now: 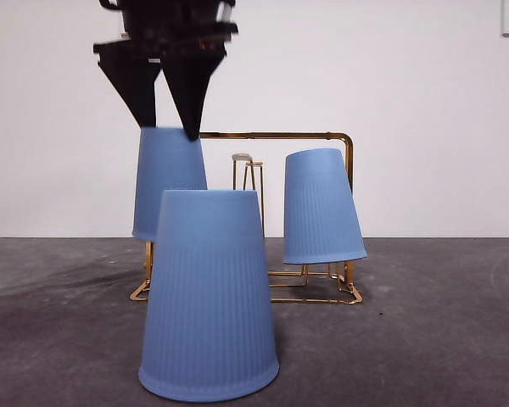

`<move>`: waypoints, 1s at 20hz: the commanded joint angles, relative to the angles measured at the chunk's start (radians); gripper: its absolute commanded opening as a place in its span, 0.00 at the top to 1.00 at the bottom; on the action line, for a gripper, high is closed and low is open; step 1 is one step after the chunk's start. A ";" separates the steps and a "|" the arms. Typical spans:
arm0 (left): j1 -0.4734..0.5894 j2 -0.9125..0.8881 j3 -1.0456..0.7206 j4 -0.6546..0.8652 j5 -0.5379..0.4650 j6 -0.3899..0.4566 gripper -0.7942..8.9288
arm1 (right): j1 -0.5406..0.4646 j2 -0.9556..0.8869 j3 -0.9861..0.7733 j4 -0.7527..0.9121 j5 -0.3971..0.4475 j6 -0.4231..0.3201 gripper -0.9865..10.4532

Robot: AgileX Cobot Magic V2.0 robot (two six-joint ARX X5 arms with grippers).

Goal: Pick the top cup and place it on cupholder, pick up the mid cup and place it on cupholder, last pick the bottom cup and place it on cupholder.

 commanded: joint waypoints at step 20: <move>-0.030 -0.288 0.005 -0.191 0.163 -0.092 0.33 | 0.006 0.029 0.011 0.008 -0.131 0.046 0.44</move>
